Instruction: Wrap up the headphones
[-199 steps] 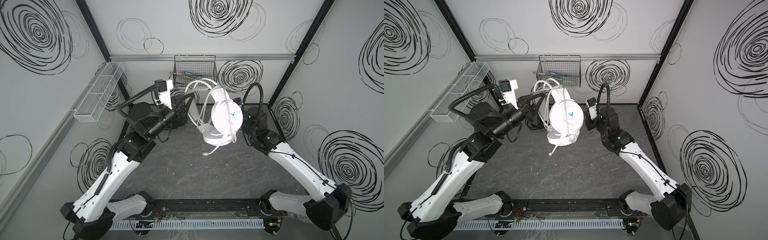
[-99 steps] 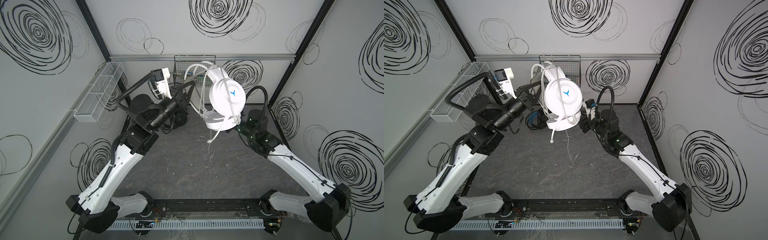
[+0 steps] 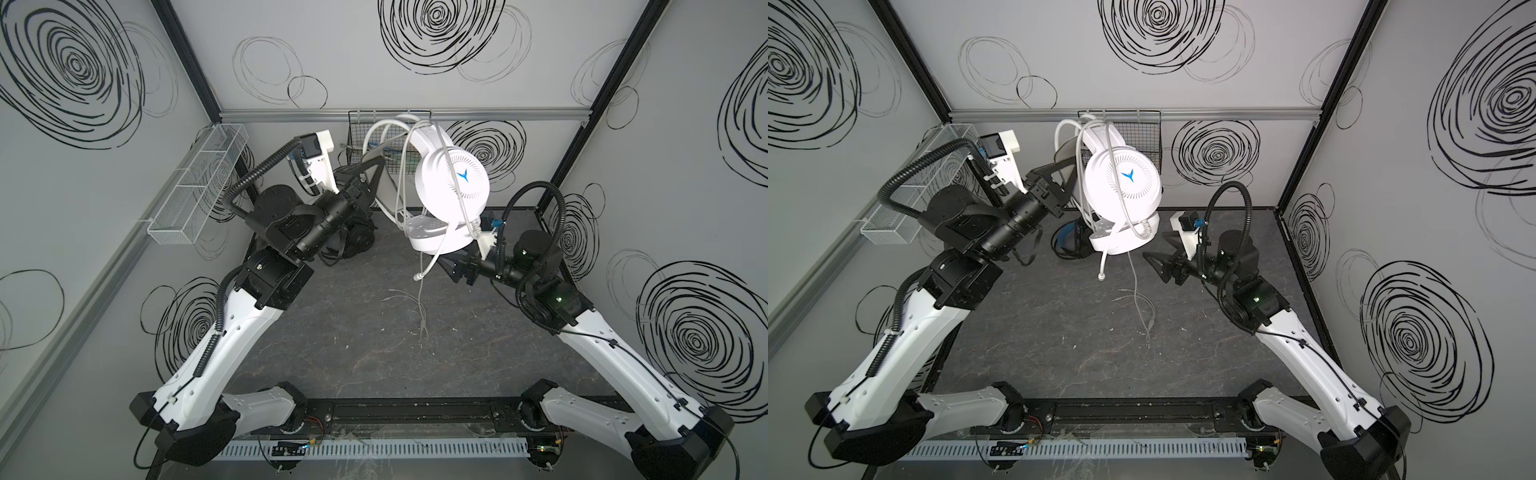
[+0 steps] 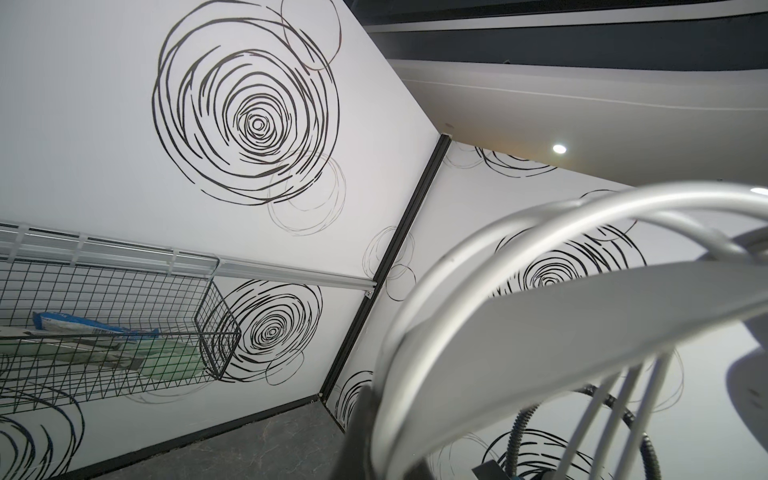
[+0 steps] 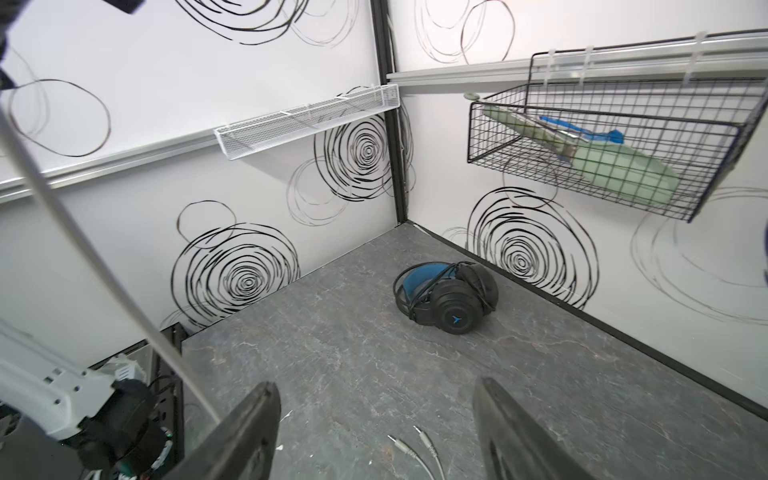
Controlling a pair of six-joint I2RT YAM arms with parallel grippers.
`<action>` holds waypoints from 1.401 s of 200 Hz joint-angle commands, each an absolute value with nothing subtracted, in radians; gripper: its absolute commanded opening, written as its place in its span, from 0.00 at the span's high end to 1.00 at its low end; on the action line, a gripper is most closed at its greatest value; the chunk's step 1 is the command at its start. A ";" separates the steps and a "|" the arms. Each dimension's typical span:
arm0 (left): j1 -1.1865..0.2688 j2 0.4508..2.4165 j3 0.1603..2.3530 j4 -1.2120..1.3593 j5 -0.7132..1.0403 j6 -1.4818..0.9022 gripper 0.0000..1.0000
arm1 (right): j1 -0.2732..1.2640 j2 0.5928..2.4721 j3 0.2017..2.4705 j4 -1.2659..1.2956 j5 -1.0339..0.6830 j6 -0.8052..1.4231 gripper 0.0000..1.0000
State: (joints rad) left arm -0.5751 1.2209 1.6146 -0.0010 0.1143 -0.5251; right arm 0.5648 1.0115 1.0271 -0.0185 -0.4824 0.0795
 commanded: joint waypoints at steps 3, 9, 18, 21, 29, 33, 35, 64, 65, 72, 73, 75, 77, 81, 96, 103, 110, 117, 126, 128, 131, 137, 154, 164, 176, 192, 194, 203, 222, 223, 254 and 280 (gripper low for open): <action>-0.571 1.220 1.671 0.073 0.085 -0.533 1.00 | 0.569 0.997 0.987 -0.048 -0.558 0.126 0.23; -0.571 1.220 1.673 0.072 0.084 -0.530 1.00 | 0.571 0.996 0.980 -0.048 -0.558 0.125 0.22; -0.571 1.220 1.676 0.068 0.084 -0.526 1.00 | 0.572 0.994 0.961 -0.036 -0.558 0.131 0.20; -0.571 1.220 1.678 0.068 0.083 -0.525 1.00 | 0.571 0.993 0.954 -0.033 -0.558 0.133 0.19; -0.571 1.220 1.678 0.068 0.083 -0.525 1.00 | 0.571 0.995 0.935 -0.013 -0.566 0.138 0.18; -0.571 1.220 1.680 0.068 0.083 -0.526 1.00 | 0.570 0.997 0.927 -0.005 -0.572 0.142 0.17; -0.571 1.220 1.680 0.067 0.083 -0.525 1.00 | 0.570 0.998 0.924 -0.002 -0.575 0.144 0.17; -0.569 1.223 1.686 0.060 0.081 -0.522 1.00 | 0.577 1.014 0.893 0.018 -0.626 0.165 0.13; -0.569 1.223 1.686 0.060 0.081 -0.522 1.00 | 0.578 1.015 0.893 0.017 -0.628 0.164 0.13; -0.568 1.220 1.683 0.059 0.080 -0.522 1.00 | 0.580 1.013 0.887 0.005 -0.635 0.155 0.13; -0.568 1.220 1.683 0.059 0.079 -0.522 1.00 | 0.580 1.012 0.886 0.003 -0.635 0.154 0.13; -0.566 1.220 1.682 0.059 0.078 -0.522 1.00 | 0.580 1.011 0.884 0.000 -0.635 0.152 0.13; -0.566 1.218 1.681 0.060 0.078 -0.522 1.00 | 0.581 1.010 0.882 -0.004 -0.634 0.150 0.13; -0.565 1.217 1.679 0.060 0.078 -0.522 1.00 | 0.582 1.006 0.877 -0.010 -0.633 0.145 0.13; -0.560 1.216 1.677 0.058 0.077 -0.520 1.00 | 0.579 0.983 0.859 -0.033 -0.617 0.133 0.13; -0.559 1.216 1.677 0.057 0.076 -0.520 1.00 | 0.576 0.970 0.848 -0.039 -0.615 0.133 0.13; -0.556 1.213 1.677 0.056 0.077 -0.520 1.00 | 0.571 0.958 0.838 -0.042 -0.621 0.138 0.12; -0.554 1.215 1.678 0.054 0.077 -0.520 1.00 | 0.569 0.947 0.827 -0.044 -0.632 0.142 0.12; -0.553 1.212 1.679 0.054 0.075 -0.518 1.00 | 0.568 0.939 0.819 -0.060 -0.645 0.143 0.13; -0.553 1.212 1.678 0.053 0.075 -0.519 1.00 | 0.568 0.937 0.817 -0.063 -0.647 0.143 0.13; -0.552 1.212 1.679 0.053 0.075 -0.518 1.00 | 0.569 0.935 0.815 -0.068 -0.649 0.143 0.13; -0.552 1.213 1.680 0.051 0.075 -0.517 1.00 | 0.571 0.926 0.809 -0.077 -0.649 0.143 0.13; -0.552 1.210 1.675 0.049 0.075 -0.514 1.00 | 0.571 0.898 0.788 -0.086 -0.632 0.151 0.13; -0.552 1.210 1.669 0.048 0.074 -0.513 1.00 | 0.571 0.889 0.780 -0.087 -0.629 0.154 0.13; -0.552 1.208 1.661 0.048 0.075 -0.515 1.00 | 0.573 0.893 0.773 -0.082 -0.633 0.158 0.13; -0.552 1.205 1.655 0.051 0.075 -0.517 1.00 | 0.586 0.916 0.765 -0.067 -0.634 0.157 0.13; -0.552 1.204 1.654 0.051 0.075 -0.517 1.00 | 0.588 0.919 0.764 -0.064 -0.632 0.157 0.13; -0.551 1.203 1.654 0.049 0.075 -0.517 1.00 | 0.599 0.934 0.754 -0.047 -0.622 0.157 0.13; -0.549 1.198 1.654 0.048 0.073 -0.514 1.00 | 0.607 0.968 0.723 0.015 -0.624 0.169 0.13; -0.549 1.198 1.654 0.048 0.073 -0.514 1.00 | 0.607 0.970 0.721 0.019 -0.626 0.171 0.13; -0.546 1.195 1.651 0.046 0.069 -0.514 1.00 | 0.634 1.043 0.713 0.092 -0.669 0.186 0.13; -0.540 1.195 1.650 0.043 0.061 -0.514 1.00 | 0.669 1.102 0.708 0.108 -0.703 0.196 0.16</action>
